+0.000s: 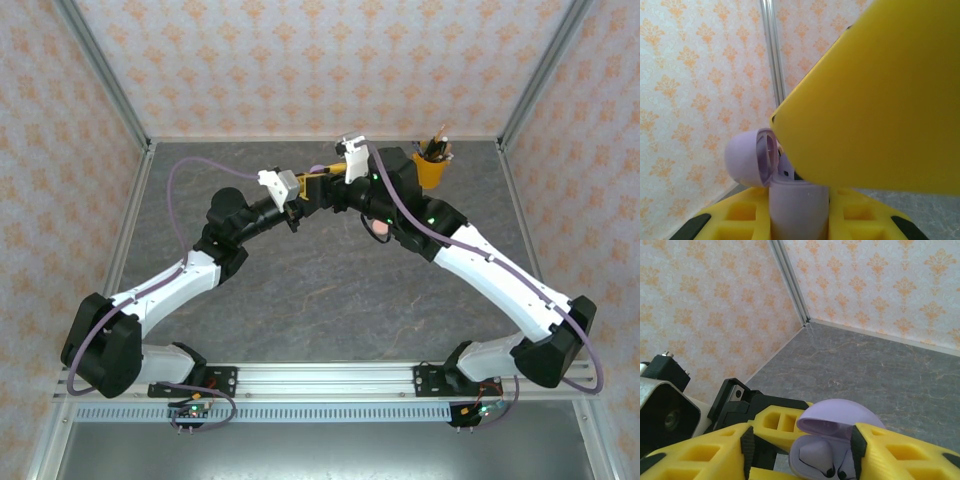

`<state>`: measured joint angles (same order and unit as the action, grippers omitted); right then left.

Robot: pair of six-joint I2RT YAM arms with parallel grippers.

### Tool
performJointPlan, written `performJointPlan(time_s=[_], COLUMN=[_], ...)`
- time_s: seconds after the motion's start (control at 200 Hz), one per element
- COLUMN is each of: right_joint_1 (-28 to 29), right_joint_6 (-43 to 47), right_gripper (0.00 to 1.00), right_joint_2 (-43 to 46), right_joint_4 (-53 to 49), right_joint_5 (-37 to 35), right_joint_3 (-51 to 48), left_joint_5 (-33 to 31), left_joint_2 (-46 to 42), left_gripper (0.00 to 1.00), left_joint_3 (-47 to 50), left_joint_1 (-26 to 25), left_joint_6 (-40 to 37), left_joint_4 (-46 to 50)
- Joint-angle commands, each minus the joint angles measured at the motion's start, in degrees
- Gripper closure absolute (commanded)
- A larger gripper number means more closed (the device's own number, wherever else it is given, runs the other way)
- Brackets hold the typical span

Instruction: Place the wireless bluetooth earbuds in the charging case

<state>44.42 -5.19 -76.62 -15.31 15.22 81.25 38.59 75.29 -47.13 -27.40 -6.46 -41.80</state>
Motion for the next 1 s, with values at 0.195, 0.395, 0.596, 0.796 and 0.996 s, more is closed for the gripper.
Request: performJointPlan(time_s=[0.195,0.395,0.596,0.796,0.996], right_joint_1=[-6.7,-10.3,-11.4,-11.3,-9.9], right_joint_6=[-9.5,-13.1,-12.6,-11.1,-9.0], right_gripper=[0.40,0.42,0.45,0.55,0.63], right_joint_2=[3.4,-7.2,-20.2,-26.1,-22.5], right_joint_4=[-3.0,-18.5,-29.8,-35.2,-36.5], right_joint_5=[-3.2,-2.6,1.6,6.7,9.1], right_joint_3=[5.4,19.2,33.4,39.7,33.2], left_joint_5=[0.5,0.8,1.0,0.8,-0.7], left_joint_2=[-0.4,-0.5,-0.1,0.8,2.8], left_gripper=[1.00,1.00,1.00,1.00,1.00], left_joint_3=[-0.6,-0.5,-0.5,-0.8,-1.3], left_joint_1=[-0.4,-0.4,-0.4,-0.3,-0.4], left_joint_6=[0.3,-0.3,-0.9,-0.5,1.7], left_joint_4=[-3.9,-2.3,-1.2,-1.1,-2.9])
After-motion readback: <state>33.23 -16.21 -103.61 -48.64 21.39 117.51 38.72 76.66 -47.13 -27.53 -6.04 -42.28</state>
